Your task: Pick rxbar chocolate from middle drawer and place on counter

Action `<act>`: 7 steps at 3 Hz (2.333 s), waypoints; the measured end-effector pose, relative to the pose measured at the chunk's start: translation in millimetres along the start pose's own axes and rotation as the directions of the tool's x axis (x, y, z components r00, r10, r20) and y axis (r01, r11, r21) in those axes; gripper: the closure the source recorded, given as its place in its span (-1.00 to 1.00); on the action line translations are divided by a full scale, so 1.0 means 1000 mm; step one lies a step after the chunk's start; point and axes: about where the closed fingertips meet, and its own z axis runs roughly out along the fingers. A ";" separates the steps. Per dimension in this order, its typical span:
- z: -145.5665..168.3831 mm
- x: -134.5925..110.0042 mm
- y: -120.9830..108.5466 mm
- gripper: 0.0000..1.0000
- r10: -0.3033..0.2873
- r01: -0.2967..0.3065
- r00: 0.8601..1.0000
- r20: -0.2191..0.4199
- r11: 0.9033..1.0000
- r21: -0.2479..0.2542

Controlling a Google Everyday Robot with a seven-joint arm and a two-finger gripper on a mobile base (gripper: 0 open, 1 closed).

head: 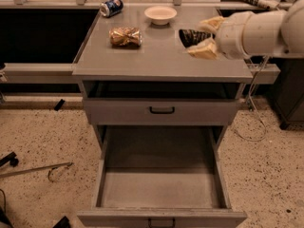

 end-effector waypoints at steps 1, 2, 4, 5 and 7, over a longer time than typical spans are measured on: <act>0.040 -0.018 -0.045 1.00 -0.032 0.031 0.999 0.031 0.999 0.005; 0.089 -0.044 -0.065 1.00 -0.044 0.047 0.995 0.090 0.999 -0.027; 0.144 -0.017 -0.058 1.00 0.021 -0.022 1.000 -0.008 0.990 -0.138; 0.147 0.016 -0.048 1.00 0.085 -0.094 0.995 -0.061 0.982 -0.163; 0.155 0.063 -0.025 1.00 0.173 -0.196 0.977 -0.124 0.960 -0.199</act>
Offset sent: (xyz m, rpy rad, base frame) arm 0.1516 0.0967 0.0474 0.0491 -0.0519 0.1680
